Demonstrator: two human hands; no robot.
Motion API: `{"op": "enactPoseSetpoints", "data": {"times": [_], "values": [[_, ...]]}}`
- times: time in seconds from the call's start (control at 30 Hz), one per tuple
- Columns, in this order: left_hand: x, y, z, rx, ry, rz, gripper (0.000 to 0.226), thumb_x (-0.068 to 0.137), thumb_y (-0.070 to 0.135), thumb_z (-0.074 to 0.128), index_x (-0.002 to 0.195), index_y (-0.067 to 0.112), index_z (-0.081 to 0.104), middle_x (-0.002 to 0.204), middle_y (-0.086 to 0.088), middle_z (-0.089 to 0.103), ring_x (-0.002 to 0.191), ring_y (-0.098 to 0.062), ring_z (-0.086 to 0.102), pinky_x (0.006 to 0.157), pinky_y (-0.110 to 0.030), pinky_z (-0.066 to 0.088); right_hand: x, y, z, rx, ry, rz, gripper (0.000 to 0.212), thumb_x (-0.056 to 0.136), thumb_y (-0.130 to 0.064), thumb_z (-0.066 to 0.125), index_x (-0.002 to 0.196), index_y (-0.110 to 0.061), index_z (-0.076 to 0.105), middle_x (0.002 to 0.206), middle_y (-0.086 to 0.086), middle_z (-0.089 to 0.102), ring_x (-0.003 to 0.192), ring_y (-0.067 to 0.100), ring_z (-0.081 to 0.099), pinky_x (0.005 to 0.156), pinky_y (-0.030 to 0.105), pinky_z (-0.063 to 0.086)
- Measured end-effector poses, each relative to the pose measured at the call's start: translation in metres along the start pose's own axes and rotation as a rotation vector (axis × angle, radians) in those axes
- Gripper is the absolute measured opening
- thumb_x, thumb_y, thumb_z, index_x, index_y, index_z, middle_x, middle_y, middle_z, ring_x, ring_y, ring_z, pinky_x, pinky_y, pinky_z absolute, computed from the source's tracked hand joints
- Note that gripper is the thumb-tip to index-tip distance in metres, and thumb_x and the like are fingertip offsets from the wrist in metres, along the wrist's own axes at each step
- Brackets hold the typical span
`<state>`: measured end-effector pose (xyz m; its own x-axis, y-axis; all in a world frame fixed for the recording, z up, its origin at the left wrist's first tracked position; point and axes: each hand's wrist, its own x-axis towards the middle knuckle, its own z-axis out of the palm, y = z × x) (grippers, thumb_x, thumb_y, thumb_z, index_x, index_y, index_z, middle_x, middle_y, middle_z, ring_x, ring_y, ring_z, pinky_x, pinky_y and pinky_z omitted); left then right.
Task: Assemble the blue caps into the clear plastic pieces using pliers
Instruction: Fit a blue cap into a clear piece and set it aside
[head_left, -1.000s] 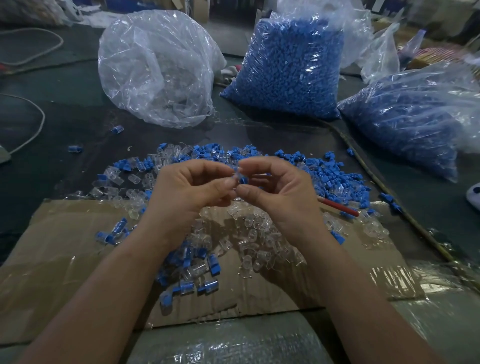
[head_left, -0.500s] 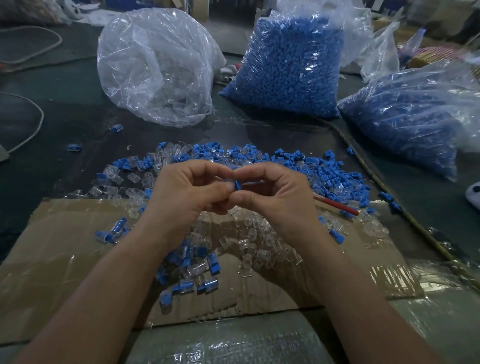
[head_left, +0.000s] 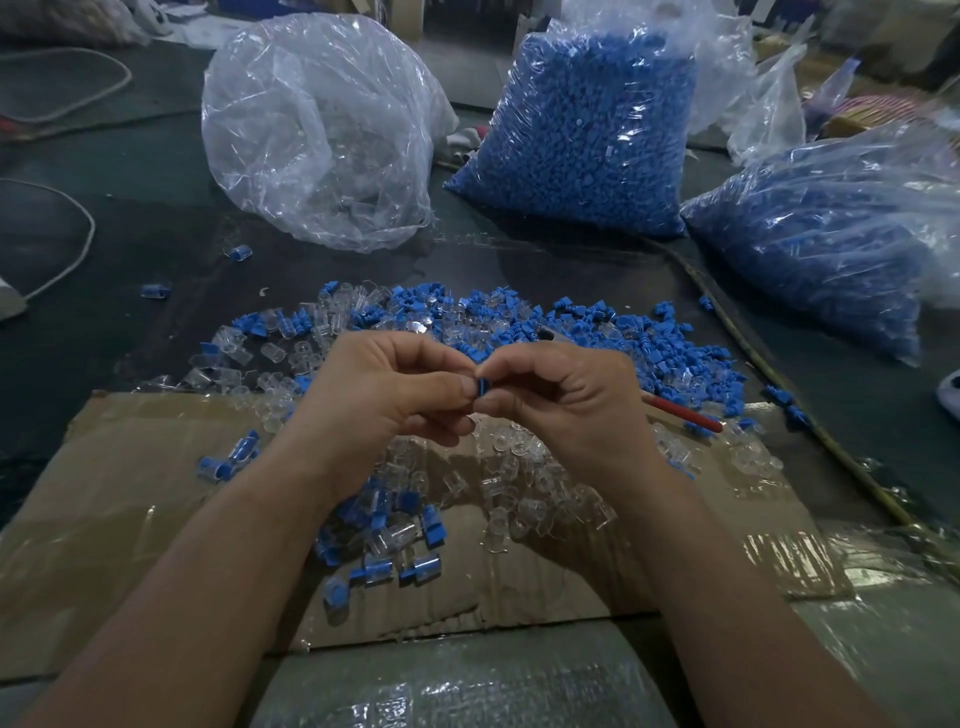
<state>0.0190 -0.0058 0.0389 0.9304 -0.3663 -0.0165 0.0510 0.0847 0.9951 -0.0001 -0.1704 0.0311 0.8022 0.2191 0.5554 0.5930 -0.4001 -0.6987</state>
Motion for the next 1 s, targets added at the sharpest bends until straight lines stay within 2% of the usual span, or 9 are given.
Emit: {"op": "enactPoseSetpoints", "data": {"times": [0.2,0.3,0.43,0.5,0.57,0.7,0.8,0.9,1.0], "values": [[-0.0001,-0.0003,0.001,-0.011,0.003,0.003,0.008,0.055,0.015,0.069,0.062,0.017,0.073,0.059,-0.008,0.068,0.049,-0.016,0.064,0.048,-0.022,0.052,-0.0013,0.0013,0.0008,-0.035,0.006,-0.013,0.016,0.072,-0.01,0.07,0.088,-0.007,0.069,0.081,-0.004,0.065,0.071,0.002,0.062,0.064,0.012,0.05],[0.0001,0.0004,0.0007,-0.022,0.018,-0.006,0.008,0.054,0.015,0.069,0.061,0.014,0.072,0.059,-0.009,0.068,0.049,-0.017,0.064,0.047,-0.022,0.052,-0.0019,0.002,0.0008,0.034,0.002,0.026,0.029,0.071,-0.008,0.071,0.099,-0.015,0.065,0.079,-0.016,0.065,0.077,-0.002,0.063,0.07,0.012,0.05],[-0.0003,0.0008,0.0014,-0.018,0.025,-0.009,0.008,0.054,0.015,0.069,0.06,0.016,0.072,0.058,-0.008,0.067,0.048,-0.016,0.064,0.047,-0.021,0.051,-0.0004,0.0024,0.0017,0.026,0.016,0.015,0.032,0.071,-0.008,0.071,0.101,-0.015,0.062,0.085,-0.008,0.065,0.079,0.0,0.064,0.072,0.015,0.051],[0.0001,0.0018,0.0009,-0.04,0.008,-0.019,0.007,0.059,0.011,0.068,0.061,0.016,0.073,0.059,-0.009,0.067,0.049,-0.017,0.064,0.047,-0.022,0.051,-0.0008,0.003,0.002,0.036,0.04,0.022,0.031,0.071,-0.009,0.07,0.101,-0.015,0.063,0.085,-0.007,0.066,0.078,0.002,0.065,0.071,0.017,0.052],[0.0008,0.0035,-0.0013,-0.072,-0.005,-0.034,0.018,0.068,0.001,0.061,0.062,0.012,0.073,0.059,-0.011,0.067,0.049,-0.019,0.064,0.046,-0.023,0.051,-0.0016,0.0035,0.0023,0.057,0.05,0.05,0.03,0.071,-0.009,0.07,0.1,-0.015,0.064,0.083,-0.01,0.066,0.077,0.003,0.065,0.07,0.018,0.053],[0.0,0.0065,-0.0018,-0.106,-0.028,-0.055,0.015,0.05,0.003,0.062,0.061,0.006,0.072,0.059,-0.016,0.066,0.048,-0.021,0.064,0.045,-0.024,0.053,-0.0017,0.0041,0.0023,0.06,0.052,0.075,0.028,0.072,-0.008,0.071,0.098,-0.017,0.064,0.081,-0.016,0.064,0.075,0.0,0.065,0.069,0.014,0.052],[-0.0014,0.0067,-0.0008,-0.114,-0.015,-0.058,0.018,0.049,0.007,0.057,0.06,0.004,0.07,0.06,-0.018,0.066,0.048,-0.022,0.064,0.045,-0.025,0.053,-0.0017,0.0041,0.0025,0.059,0.045,0.075,0.028,0.072,-0.009,0.071,0.098,-0.017,0.065,0.081,-0.017,0.065,0.075,0.001,0.065,0.068,0.015,0.052],[-0.0004,0.0075,-0.001,-0.1,-0.015,-0.059,0.018,0.056,-0.003,0.055,0.061,0.006,0.07,0.06,-0.017,0.066,0.048,-0.022,0.064,0.045,-0.024,0.053,-0.0018,0.0042,0.0026,0.055,0.044,0.072,0.028,0.072,-0.01,0.07,0.098,-0.017,0.064,0.081,-0.019,0.064,0.075,-0.002,0.064,0.067,0.012,0.05],[0.0006,0.0055,-0.0029,-0.082,-0.012,-0.059,0.031,0.073,-0.013,0.05,0.061,0.007,0.071,0.059,-0.016,0.066,0.048,-0.021,0.064,0.046,-0.023,0.053,-0.002,0.0034,0.0029,0.033,0.05,0.064,0.027,0.072,-0.012,0.07,0.097,-0.019,0.064,0.081,-0.021,0.063,0.074,-0.003,0.064,0.067,0.011,0.05]]}}
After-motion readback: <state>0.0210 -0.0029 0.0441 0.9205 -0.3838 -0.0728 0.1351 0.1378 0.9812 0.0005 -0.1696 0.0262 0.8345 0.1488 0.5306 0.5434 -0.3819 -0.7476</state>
